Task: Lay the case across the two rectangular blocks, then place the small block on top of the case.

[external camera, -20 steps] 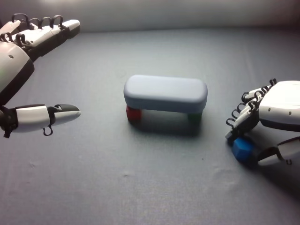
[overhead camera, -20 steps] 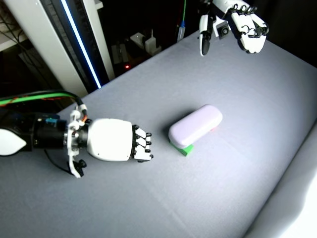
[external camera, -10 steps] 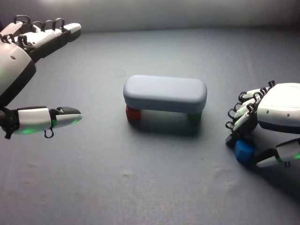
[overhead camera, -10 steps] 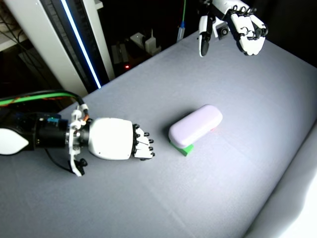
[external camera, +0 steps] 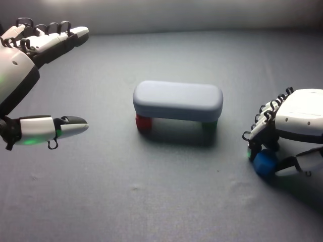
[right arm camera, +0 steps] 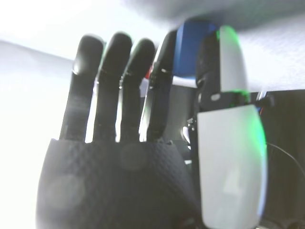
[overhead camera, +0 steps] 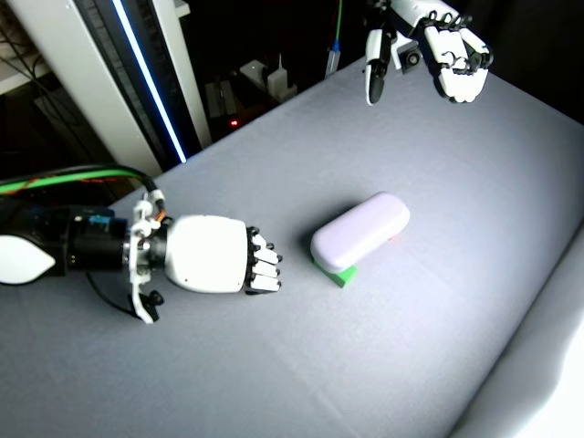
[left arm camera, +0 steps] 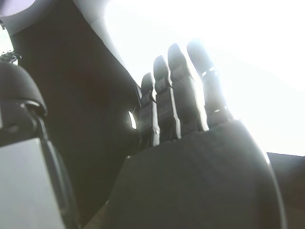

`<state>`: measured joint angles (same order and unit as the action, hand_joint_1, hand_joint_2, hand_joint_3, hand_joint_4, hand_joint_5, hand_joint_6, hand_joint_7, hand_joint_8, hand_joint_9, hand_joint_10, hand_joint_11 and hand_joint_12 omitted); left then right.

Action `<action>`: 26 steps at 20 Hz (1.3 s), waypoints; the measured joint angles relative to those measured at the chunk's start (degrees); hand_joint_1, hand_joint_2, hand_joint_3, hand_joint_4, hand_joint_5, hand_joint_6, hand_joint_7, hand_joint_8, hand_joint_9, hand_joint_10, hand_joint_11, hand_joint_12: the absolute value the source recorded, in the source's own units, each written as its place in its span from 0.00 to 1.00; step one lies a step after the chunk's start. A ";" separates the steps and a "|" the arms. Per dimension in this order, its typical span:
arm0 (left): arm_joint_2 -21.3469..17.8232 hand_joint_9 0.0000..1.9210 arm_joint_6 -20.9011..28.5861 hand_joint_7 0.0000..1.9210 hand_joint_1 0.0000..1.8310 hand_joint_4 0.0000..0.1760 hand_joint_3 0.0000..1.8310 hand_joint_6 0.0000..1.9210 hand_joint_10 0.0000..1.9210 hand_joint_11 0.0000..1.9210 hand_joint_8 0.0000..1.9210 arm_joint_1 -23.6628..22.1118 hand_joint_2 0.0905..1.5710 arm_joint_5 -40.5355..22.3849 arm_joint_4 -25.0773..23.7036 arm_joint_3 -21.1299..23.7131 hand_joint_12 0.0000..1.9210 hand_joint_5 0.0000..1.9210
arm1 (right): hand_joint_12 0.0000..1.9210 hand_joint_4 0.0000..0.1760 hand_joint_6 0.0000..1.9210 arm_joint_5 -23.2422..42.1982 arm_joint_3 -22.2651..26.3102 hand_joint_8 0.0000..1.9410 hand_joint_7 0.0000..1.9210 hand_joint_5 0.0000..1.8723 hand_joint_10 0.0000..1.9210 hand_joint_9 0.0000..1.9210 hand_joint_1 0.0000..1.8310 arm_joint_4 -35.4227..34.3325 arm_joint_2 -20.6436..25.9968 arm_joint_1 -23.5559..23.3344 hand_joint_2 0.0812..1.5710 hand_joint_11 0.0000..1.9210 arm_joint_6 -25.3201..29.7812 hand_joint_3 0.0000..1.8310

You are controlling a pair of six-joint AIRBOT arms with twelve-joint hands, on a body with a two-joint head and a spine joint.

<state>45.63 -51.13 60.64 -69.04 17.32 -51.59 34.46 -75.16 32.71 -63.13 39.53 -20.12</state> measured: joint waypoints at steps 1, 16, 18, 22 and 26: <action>0.07 0.20 0.00 0.20 0.53 0.15 0.00 0.00 0.00 0.00 0.00 0.00 0.54 -0.07 0.04 0.00 0.54 0.13 | 0.87 0.00 0.50 0.00 0.00 0.52 0.55 0.52 0.65 0.45 0.68 0.17 0.02 -0.24 0.68 0.35 0.07 0.00; 0.48 0.22 0.50 0.22 0.50 0.25 0.00 0.00 0.01 0.01 0.00 1.79 0.53 -0.83 1.16 -0.07 0.54 0.15 | 0.81 0.00 0.53 5.31 -5.01 0.42 0.53 0.56 0.49 0.40 0.68 -0.81 -1.99 -12.09 0.68 0.21 0.76 0.00; 0.66 0.22 0.50 0.22 0.50 0.26 0.00 0.00 0.00 0.00 0.00 1.79 0.53 -0.70 1.29 -0.04 0.54 0.15 | 0.77 0.00 0.55 4.81 -5.95 0.39 0.56 0.55 0.49 0.43 0.68 -0.57 -3.32 -13.25 0.67 0.26 0.79 0.00; 0.66 0.22 0.50 0.21 0.51 0.30 0.00 0.00 0.00 0.01 0.00 1.79 0.53 -0.48 1.29 -0.09 0.55 0.15 | 0.76 0.00 0.56 3.21 -8.79 0.39 0.55 0.55 0.42 0.43 0.68 -0.28 -6.43 -15.43 0.68 0.25 0.81 0.00; 1.09 0.22 0.98 0.21 0.51 0.15 0.00 0.00 0.00 0.01 0.00 1.79 0.53 0.02 1.29 -0.55 0.54 0.16 | 0.68 0.00 0.52 -0.68 -11.04 0.21 0.59 0.57 0.16 0.51 0.68 3.02 -9.66 -18.64 0.66 0.28 0.83 0.00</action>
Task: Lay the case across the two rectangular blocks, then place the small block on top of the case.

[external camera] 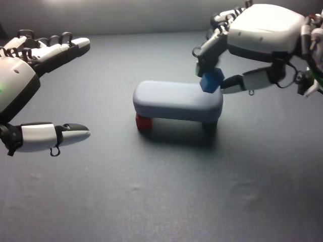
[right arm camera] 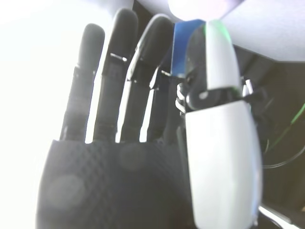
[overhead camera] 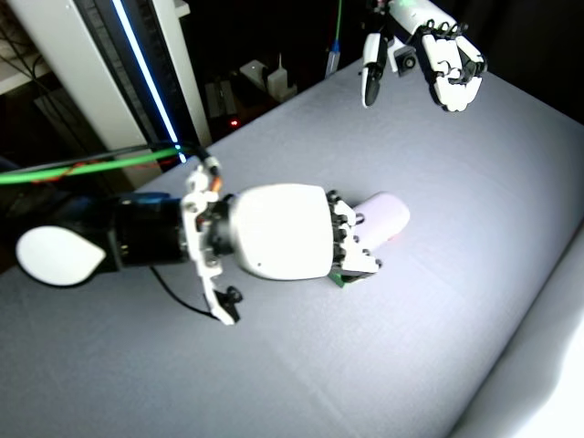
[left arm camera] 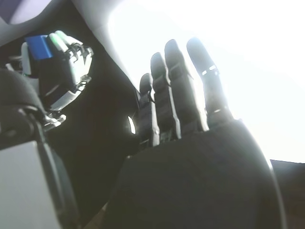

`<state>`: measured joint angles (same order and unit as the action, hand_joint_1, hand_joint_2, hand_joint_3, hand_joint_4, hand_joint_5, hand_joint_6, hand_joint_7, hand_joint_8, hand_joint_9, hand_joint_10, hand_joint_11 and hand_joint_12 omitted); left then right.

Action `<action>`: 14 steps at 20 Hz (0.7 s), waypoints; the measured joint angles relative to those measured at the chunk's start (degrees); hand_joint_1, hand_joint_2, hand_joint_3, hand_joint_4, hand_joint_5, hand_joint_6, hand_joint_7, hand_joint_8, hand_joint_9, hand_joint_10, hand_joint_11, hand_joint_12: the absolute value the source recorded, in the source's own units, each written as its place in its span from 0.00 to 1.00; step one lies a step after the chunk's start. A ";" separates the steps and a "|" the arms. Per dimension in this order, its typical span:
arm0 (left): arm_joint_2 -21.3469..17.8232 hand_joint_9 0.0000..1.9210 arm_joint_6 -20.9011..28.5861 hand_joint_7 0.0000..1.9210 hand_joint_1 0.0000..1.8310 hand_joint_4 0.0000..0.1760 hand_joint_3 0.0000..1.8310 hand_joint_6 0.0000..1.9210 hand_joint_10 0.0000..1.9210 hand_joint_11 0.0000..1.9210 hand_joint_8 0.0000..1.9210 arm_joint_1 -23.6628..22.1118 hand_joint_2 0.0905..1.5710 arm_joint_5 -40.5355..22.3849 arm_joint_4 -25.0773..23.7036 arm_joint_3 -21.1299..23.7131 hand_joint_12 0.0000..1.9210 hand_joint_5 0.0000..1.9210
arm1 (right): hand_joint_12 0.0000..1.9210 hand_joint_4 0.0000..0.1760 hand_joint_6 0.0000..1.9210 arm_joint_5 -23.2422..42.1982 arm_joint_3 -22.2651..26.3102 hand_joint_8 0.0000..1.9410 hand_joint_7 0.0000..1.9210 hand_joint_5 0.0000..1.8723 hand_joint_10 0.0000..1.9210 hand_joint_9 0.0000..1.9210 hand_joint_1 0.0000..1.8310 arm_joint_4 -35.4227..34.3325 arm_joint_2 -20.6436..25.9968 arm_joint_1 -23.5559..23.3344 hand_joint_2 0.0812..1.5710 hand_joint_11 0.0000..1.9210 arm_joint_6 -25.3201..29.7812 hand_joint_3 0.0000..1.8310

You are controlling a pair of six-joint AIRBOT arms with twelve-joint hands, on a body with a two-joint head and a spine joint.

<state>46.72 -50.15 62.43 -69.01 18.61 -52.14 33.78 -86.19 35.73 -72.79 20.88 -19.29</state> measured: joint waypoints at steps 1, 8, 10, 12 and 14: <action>0.28 0.22 0.13 0.22 0.50 0.12 0.00 0.00 0.00 0.02 0.00 0.00 0.53 -0.04 0.11 -0.07 0.52 0.16 | 0.70 0.00 0.55 -0.52 -0.57 0.30 0.58 0.56 0.18 0.53 0.68 0.48 -0.85 -0.44 0.66 0.29 0.00 0.00; 1.03 0.18 0.59 0.18 0.48 0.10 0.00 0.00 0.00 0.00 0.00 -0.31 0.55 0.48 -0.28 -0.74 0.46 0.14 | 0.88 0.00 0.36 -4.55 -2.45 0.47 0.59 0.60 0.64 0.50 0.69 3.04 -2.80 -1.46 0.65 0.43 0.02 0.00; 1.05 0.18 0.79 0.18 0.47 0.19 0.00 0.00 0.00 0.00 0.00 -0.31 0.54 0.66 -0.83 -0.83 0.44 0.14 | 0.86 0.00 0.50 -5.31 -2.78 0.49 0.48 0.58 0.57 0.34 0.68 3.19 -3.34 -1.46 0.68 0.22 0.02 0.00; 1.05 0.18 0.79 0.18 0.47 0.26 0.00 0.00 0.00 0.00 0.00 -0.31 0.54 0.72 -0.81 -0.83 0.45 0.14 | 0.83 0.00 0.41 -5.49 -3.08 0.21 0.47 0.60 0.44 0.32 0.65 3.32 -3.74 -1.46 0.65 0.12 0.04 0.00; 1.05 0.18 0.81 0.17 0.47 0.23 0.00 0.00 0.00 0.00 0.00 -0.31 0.54 0.83 -0.81 -0.83 0.45 0.14 | 0.82 0.00 0.40 -5.35 -3.08 0.16 0.50 0.60 0.44 0.32 0.65 3.30 -3.80 -1.46 0.65 0.11 0.04 0.00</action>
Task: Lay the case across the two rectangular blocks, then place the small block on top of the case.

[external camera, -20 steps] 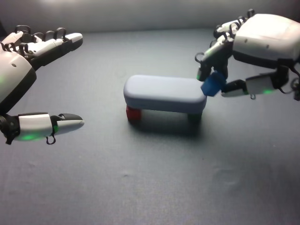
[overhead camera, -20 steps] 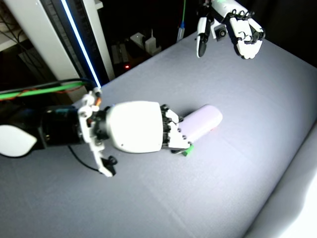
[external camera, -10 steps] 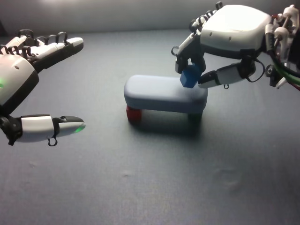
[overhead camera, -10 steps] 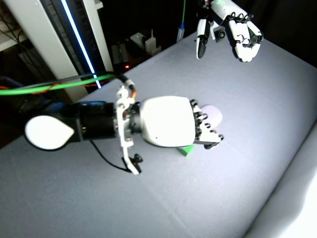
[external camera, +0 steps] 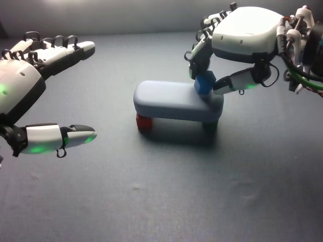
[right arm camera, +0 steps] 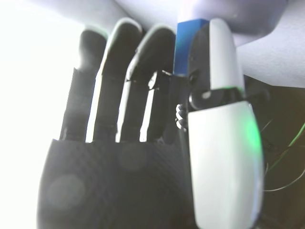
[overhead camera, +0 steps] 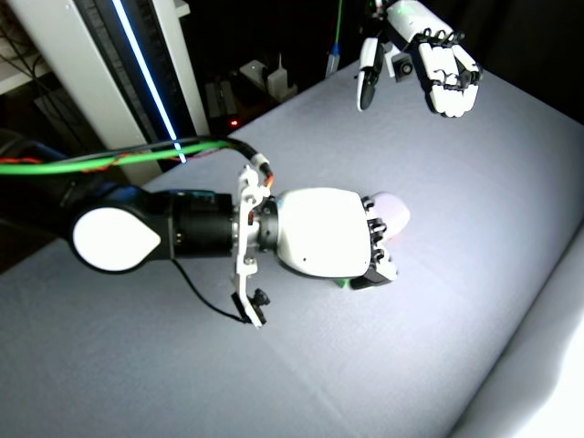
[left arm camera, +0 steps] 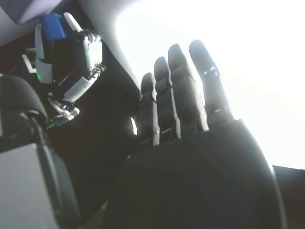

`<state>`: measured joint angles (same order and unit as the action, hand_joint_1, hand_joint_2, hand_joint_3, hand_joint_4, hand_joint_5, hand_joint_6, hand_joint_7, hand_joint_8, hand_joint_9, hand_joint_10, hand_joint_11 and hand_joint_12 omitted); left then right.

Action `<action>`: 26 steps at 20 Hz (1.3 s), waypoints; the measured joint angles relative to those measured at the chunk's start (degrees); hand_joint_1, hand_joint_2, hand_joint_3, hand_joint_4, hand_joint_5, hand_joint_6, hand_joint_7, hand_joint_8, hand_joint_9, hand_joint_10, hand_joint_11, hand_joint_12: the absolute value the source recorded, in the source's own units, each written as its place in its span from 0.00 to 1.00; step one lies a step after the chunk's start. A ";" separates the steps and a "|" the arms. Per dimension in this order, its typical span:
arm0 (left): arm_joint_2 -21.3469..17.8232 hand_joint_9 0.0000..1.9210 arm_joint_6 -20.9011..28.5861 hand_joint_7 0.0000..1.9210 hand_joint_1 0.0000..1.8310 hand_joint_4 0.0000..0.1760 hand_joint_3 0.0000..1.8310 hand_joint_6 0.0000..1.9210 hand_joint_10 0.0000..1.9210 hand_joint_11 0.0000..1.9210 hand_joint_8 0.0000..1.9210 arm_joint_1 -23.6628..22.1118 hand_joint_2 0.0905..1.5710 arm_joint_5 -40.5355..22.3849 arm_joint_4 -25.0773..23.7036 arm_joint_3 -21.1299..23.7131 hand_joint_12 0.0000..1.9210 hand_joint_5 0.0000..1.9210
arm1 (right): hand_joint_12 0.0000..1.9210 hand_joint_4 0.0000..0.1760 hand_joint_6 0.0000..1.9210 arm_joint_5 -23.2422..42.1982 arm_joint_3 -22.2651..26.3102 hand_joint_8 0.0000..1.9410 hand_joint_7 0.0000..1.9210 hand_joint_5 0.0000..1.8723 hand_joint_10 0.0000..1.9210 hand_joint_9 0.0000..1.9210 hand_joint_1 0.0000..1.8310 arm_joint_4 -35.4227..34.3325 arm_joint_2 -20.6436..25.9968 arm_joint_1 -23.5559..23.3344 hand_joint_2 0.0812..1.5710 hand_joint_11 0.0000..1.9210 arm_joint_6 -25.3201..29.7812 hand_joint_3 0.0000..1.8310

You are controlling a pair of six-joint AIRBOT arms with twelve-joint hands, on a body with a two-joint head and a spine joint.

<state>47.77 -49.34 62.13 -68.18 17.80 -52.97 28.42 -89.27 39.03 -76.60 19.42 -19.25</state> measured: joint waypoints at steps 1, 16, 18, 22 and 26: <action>0.00 0.18 0.04 0.18 0.47 0.22 0.00 0.00 0.00 0.00 0.00 0.00 0.54 0.04 0.02 -0.09 0.45 0.15 | 0.83 0.00 0.50 -0.04 0.00 0.39 0.49 0.58 0.45 0.36 0.67 0.02 -0.09 0.00 0.68 0.16 0.00 0.00; 0.26 0.19 0.42 0.19 0.47 0.21 0.00 0.00 0.00 0.00 0.00 -0.35 0.54 0.42 -0.20 -0.17 0.46 0.14 | 0.77 0.00 0.51 -0.02 0.39 0.32 0.61 0.56 0.39 0.46 0.68 0.74 -0.15 0.00 0.66 0.24 0.00 0.00; 0.26 0.19 0.44 0.19 0.46 0.25 0.00 0.00 0.00 0.00 0.00 -0.35 0.54 0.42 -0.20 -0.17 0.47 0.14 | 0.77 0.15 0.50 -0.02 0.39 0.37 0.59 0.56 0.42 0.46 0.68 0.74 -0.15 0.00 0.66 0.28 0.00 0.00; 0.26 0.19 0.63 0.19 0.46 0.30 0.00 0.00 0.00 0.00 0.00 -0.35 0.54 0.42 -0.20 -0.17 0.45 0.13 | 0.69 0.00 0.50 -0.02 0.46 0.21 0.54 0.54 0.23 0.49 0.62 0.87 -0.15 0.00 0.68 0.26 0.02 0.00; 0.26 0.19 0.79 0.19 0.46 0.23 0.00 0.00 0.00 0.00 0.00 -0.35 0.54 0.42 -0.22 -0.17 0.46 0.14 | 0.69 0.00 0.53 -0.07 0.46 0.26 0.51 0.52 0.19 0.49 0.62 0.87 -0.15 0.00 0.69 0.24 0.00 0.00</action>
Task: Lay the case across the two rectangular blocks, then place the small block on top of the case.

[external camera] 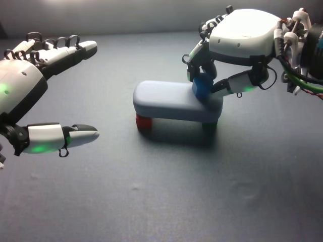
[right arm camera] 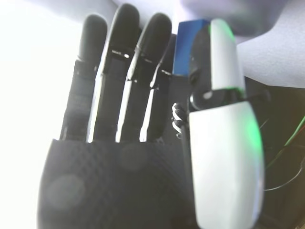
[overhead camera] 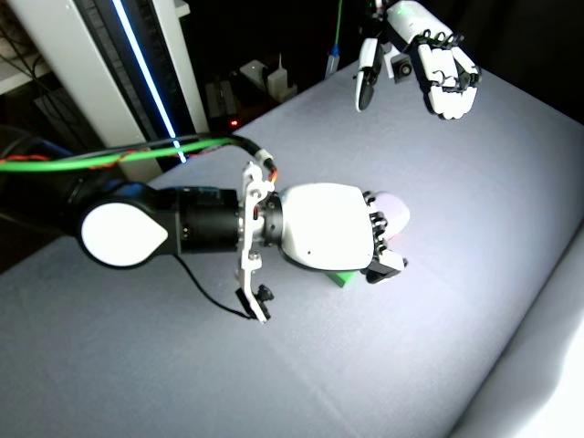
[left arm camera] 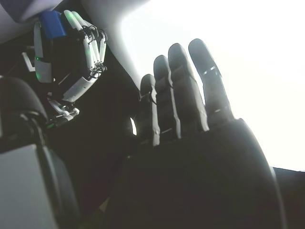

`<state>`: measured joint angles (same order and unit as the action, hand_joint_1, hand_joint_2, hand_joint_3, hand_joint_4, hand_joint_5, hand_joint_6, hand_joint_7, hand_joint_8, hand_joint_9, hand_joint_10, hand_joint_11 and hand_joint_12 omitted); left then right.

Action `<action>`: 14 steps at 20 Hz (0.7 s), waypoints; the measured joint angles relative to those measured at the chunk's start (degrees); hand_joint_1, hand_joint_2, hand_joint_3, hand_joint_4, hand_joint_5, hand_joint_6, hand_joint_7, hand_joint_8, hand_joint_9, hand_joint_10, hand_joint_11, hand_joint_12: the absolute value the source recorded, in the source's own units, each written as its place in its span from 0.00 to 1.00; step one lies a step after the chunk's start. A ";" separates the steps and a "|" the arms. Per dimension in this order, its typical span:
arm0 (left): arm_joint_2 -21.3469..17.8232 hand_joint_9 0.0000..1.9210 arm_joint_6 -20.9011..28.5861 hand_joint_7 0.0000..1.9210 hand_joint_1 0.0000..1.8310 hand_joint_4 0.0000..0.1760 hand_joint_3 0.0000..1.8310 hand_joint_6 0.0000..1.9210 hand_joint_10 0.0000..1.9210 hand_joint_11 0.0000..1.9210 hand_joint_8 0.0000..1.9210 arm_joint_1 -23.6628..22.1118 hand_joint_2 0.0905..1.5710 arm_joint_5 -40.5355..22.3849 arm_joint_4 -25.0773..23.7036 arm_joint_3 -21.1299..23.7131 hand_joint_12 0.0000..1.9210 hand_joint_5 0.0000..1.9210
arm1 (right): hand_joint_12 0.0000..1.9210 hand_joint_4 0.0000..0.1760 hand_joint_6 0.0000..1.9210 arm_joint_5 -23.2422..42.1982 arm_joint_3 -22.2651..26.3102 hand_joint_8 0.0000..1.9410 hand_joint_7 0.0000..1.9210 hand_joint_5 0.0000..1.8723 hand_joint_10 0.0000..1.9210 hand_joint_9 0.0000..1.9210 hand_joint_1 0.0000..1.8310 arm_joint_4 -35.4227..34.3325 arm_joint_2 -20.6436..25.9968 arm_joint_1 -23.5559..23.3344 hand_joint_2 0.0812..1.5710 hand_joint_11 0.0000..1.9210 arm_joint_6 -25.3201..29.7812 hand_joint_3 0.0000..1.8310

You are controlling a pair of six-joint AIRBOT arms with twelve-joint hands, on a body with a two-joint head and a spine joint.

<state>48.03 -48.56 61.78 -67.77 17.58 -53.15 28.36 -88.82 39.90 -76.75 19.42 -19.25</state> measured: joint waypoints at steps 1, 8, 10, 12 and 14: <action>0.00 0.19 0.02 0.19 0.46 0.31 0.00 0.00 0.00 0.00 0.00 0.00 0.54 0.00 0.02 0.00 0.46 0.14 | 0.68 0.03 0.58 -0.02 0.00 0.44 0.52 0.51 0.18 0.49 0.66 0.00 0.00 0.00 0.69 0.26 0.00 0.00; 0.00 0.20 0.26 0.20 0.46 0.34 0.00 0.00 0.00 0.00 0.00 -0.02 0.54 -0.02 0.00 -0.02 0.47 0.14 | 0.68 0.02 0.60 -0.26 0.00 0.41 0.56 0.48 0.16 0.55 0.67 0.00 0.00 0.00 0.69 0.26 0.00 0.00; 0.00 0.19 0.28 0.19 0.45 0.30 0.00 0.00 0.00 0.00 0.00 0.00 0.54 -0.02 -0.02 0.00 0.47 0.14 | 0.68 0.00 0.53 -0.44 -0.02 0.23 0.51 0.51 0.13 0.52 0.63 -0.02 0.00 0.00 0.69 0.25 0.00 0.00; 0.04 0.19 0.31 0.19 0.45 0.33 0.00 0.00 0.00 0.00 0.00 0.00 0.54 -0.04 -0.07 -0.02 0.46 0.13 | 0.68 0.00 0.27 -0.70 -0.02 0.06 0.53 0.45 0.10 0.51 0.64 -0.04 0.00 -0.02 0.63 0.26 0.00 0.00; 0.04 0.19 0.33 0.20 0.46 0.31 0.00 0.00 0.00 0.00 0.00 0.00 0.53 -0.04 -0.04 0.00 0.46 0.14 | 0.66 0.00 0.08 -1.18 -0.04 0.01 0.54 0.48 0.08 0.51 0.64 -0.04 0.00 0.00 0.61 0.22 0.00 0.00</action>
<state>48.07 -48.23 61.78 -67.81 17.54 -53.15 27.18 -88.86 39.86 -76.75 19.42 -19.25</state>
